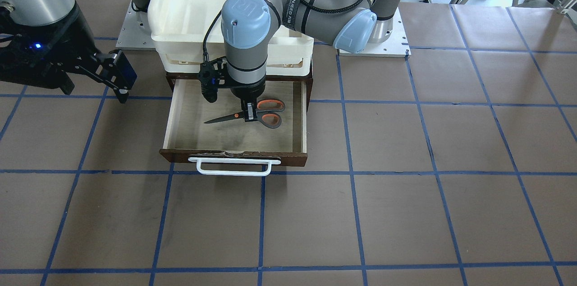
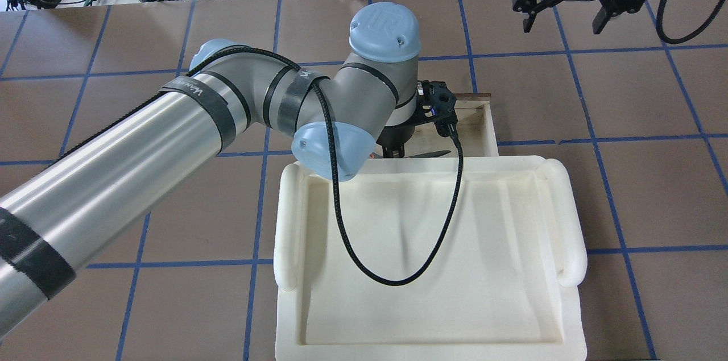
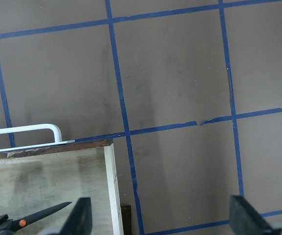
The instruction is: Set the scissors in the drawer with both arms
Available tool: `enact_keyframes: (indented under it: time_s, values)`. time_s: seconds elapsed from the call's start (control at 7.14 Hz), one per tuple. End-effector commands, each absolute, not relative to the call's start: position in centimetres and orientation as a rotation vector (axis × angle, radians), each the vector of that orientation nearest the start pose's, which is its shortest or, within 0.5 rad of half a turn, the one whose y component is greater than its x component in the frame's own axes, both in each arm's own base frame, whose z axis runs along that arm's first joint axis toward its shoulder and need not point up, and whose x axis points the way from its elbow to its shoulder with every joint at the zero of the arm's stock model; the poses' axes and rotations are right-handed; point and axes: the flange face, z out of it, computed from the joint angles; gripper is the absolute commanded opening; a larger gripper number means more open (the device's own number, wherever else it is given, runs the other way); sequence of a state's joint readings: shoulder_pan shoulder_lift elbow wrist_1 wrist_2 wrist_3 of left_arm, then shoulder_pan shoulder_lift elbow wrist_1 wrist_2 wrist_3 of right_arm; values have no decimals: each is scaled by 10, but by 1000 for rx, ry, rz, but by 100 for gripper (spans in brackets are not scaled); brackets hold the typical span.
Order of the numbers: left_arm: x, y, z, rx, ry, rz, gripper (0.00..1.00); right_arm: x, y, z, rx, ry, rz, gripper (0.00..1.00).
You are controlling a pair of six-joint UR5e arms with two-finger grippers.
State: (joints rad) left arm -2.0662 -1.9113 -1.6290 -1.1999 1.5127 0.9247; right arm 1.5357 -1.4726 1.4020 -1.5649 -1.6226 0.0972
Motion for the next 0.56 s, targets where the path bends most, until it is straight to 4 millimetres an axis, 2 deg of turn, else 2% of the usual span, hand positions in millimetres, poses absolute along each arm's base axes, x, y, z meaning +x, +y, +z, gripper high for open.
enact_keyframes:
  time_s: [0.0, 0.14, 0.28, 0.42]
  values:
    - [-408, -462, 311, 2090, 2428, 6, 41, 111, -541, 521, 222, 3177, -108, 100]
    - [-408, -462, 311, 2089, 2431, 5, 44, 110, -541, 520, 218, 3181, -103, 100]
    - [-408, -461, 311, 2088, 2433, 5, 52, 110, -541, 520, 218, 3181, -105, 100]
    - [-407, -461, 314, 2087, 2428, -1, 52, 112, -541, 521, 221, 3168, -107, 100]
